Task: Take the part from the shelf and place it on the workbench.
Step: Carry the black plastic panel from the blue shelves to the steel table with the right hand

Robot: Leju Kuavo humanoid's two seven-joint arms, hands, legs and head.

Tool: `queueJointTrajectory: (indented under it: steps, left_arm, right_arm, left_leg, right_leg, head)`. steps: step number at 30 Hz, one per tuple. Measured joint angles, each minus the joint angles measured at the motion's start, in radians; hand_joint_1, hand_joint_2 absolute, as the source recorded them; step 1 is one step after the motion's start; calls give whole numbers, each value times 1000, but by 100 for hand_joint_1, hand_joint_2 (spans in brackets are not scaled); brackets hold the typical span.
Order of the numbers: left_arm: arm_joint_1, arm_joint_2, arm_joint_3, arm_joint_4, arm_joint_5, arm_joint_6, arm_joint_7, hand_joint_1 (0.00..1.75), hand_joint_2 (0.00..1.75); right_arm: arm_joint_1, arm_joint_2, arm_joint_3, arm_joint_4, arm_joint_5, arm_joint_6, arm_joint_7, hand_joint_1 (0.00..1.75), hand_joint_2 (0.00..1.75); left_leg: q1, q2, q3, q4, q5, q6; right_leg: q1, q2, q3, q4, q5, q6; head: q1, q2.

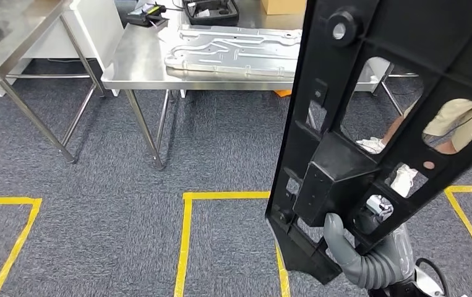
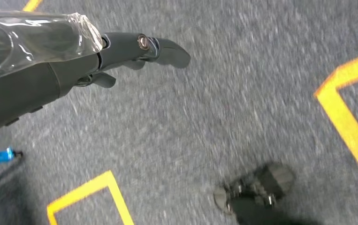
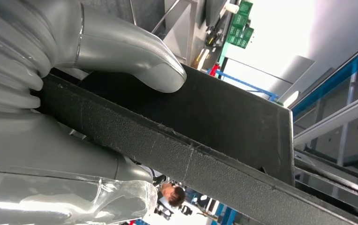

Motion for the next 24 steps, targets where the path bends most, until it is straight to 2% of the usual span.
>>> queueJointTrajectory:
  steps: [2, 3, 4, 5, 6, 7, 8, 9, 10, 12, 13, 14, 15, 17, 18, 19, 20, 21, 22, 23, 24]
  left_arm:
    - [1, 0, 0, 0, 0, 2, -1, 0, 175]
    - [2, 0, 0, 0, 0, 2, -2, 0, 175]
    - [3, 0, 0, 0, 0, 2, -2, 0, 175]
    - [3, 0, 0, 0, 0, 2, -2, 0, 175]
    - [4, -1, 0, 0, 0, 2, -2, 0, 175]
    - [3, -1, 0, 0, 0, 2, -2, 0, 175]
    - [3, -1, 0, 0, 0, 3, -2, 0, 175]
    - [2, -2, 0, 0, 0, 3, -2, 0, 175]
    - [2, -2, 0, 0, 0, 4, -2, 0, 175]
    - [3, -2, 0, 0, 0, 4, -2, 0, 175]
    - [1, -3, 0, 0, 0, 4, -3, 0, 175]
    - [0, -4, 0, 0, 0, 4, -4, 0, 175]
    - [-1, -5, 0, 0, 0, 4, -4, 0, 175]
    - [1, -6, 0, 0, 0, 4, -5, 0, 175]
    - [4, -6, 0, 0, 0, 4, -5, 0, 175]
    - [7, -6, 0, 0, 0, 4, -5, 0, 175]
    - [9, -6, 0, 0, 0, 4, -5, 0, 175]
    - [10, -6, 0, 0, 0, 4, -5, 0, 175]
    - [11, -6, 0, 0, 0, 4, -5, 0, 175]
    - [12, -6, 0, 0, 0, 4, -5, 0, 175]
    - [13, -6, 0, 0, 0, 4, -5, 0, 175]
  right_arm:
    - [0, 0, 0, 0, 0, 0, 0, 175, 175]
    - [0, 0, 0, 0, 0, 0, 0, 175, 175]
    - [0, 0, 0, 0, 0, 0, 0, 175, 175]
    - [0, 0, 0, 0, 0, 0, 0, 175, 175]
    - [0, 0, 0, 0, 0, 0, 0, 175, 175]
    - [0, 0, 0, 1, 0, 0, 1, 175, 175]
    - [-1, 0, 0, 1, 0, 0, 0, 175, 175]
    - [-1, -1, 0, 1, 0, 0, 1, 175, 175]
    - [-1, -1, 0, 1, 0, 0, 1, 175, 175]
    - [0, -2, 0, 0, 0, 0, 1, 175, 175]
    - [-1, -3, 0, 0, 0, 0, 1, 175, 175]
    - [-2, -2, 0, 0, 1, 0, 0, 175, 175]
    - [-3, -3, 0, -1, 1, 0, 0, 175, 175]
    - [-3, -2, 0, -2, 0, -1, 0, 175, 175]
    - [-3, -2, 0, -2, 0, -1, 0, 175, 175]
    - [-2, -2, 0, -2, 0, -1, 0, 175, 175]
    - [-2, -1, 0, -2, 0, -1, 0, 175, 175]
    - [-2, -1, 0, -2, 0, -1, 0, 175, 175]
    - [-3, -1, 0, -2, 0, -1, 0, 175, 175]
    - [-2, -1, 0, -2, 0, -1, 0, 175, 175]
    - [-3, -1, 0, -2, 0, 0, 1, 175, 175]
  left_leg:
    - [-4, 4, 5, 1, -8, 5]
    - [-7, 5, 10, 1, -13, 6]
    - [-8, 6, 18, 1, -20, 6]
    - [-9, 6, 28, 1, -27, 5]
    - [-9, 6, 38, 0, -35, 4]
    - [-10, 6, 47, -1, -41, 1]
    - [-10, 7, 54, -2, -48, -3]
    - [-10, 8, 59, -3, -53, -9]
    - [-11, 10, 64, 0, -56, -15]
    - [-12, 11, 72, 17, -63, -25]
    - [-11, 10, 62, 48, -67, -28]
    - [-9, 8, 36, 97, -74, -34]
    - [-6, 7, -7, 163, -87, -39]
    - [-1, 6, -112, 298, -133, -49]
    - [0, 5, -152, 331, -157, -52]
    - [1, 5, -177, 332, -169, -53]
    - [2, 5, -186, 300, -159, -55]
    - [4, 5, -182, 242, -119, -56]
    - [5, 6, -176, 174, -52, -57]
    - [4, 7, -169, 122, 5, -52]
    - [2, 7, -163, 88, 51, -46]
  right_leg:
    - [-1, -1, -76, 129, -49, 5]
    - [-1, -1, -99, 159, -51, 6]
    - [0, -1, -103, 148, -32, 5]
    - [1, -2, -84, 95, 7, 3]
    - [3, -5, -53, 20, 51, -3]
    - [6, -10, -24, -46, 74, -8]
    - [11, -15, -3, -95, 80, -15]
    - [16, -19, 7, -119, 76, -24]
    - [19, -20, 10, -123, 65, -32]
    - [16, -16, 29, -132, 70, -46]
    - [13, -15, 43, -135, 67, -51]
    - [11, -15, 57, -137, 61, -54]
    - [11, -15, 68, -139, 54, -57]
    - [11, -10, 85, -139, 37, -58]
    - [10, -6, 96, -139, 27, -58]
    - [8, -2, 111, -139, 15, -57]
    - [5, 1, 128, -139, 2, -54]
    - [2, 4, 146, -140, -13, -51]
    - [1, 5, 164, -139, -28, -46]
    - [1, 8, 179, -141, -43, -41]
    - [2, 10, 191, -145, -57, -34]
  head:
    - [0, 0]
    - [0, 0]
    - [0, 0]
    - [0, 0]
    - [0, 0]
    - [-1, 0]
    - [-1, 0]
    - [-1, 0]
    - [-2, 0]
    - [-2, 0]
    - [-5, 0]
    - [-8, 0]
    - [-10, 0]
    - [-14, 0]
    - [-14, 0]
    - [-14, 0]
    - [-14, 0]
    - [-14, 0]
    - [-15, 0]
    - [-16, 0]
    - [-17, 0]
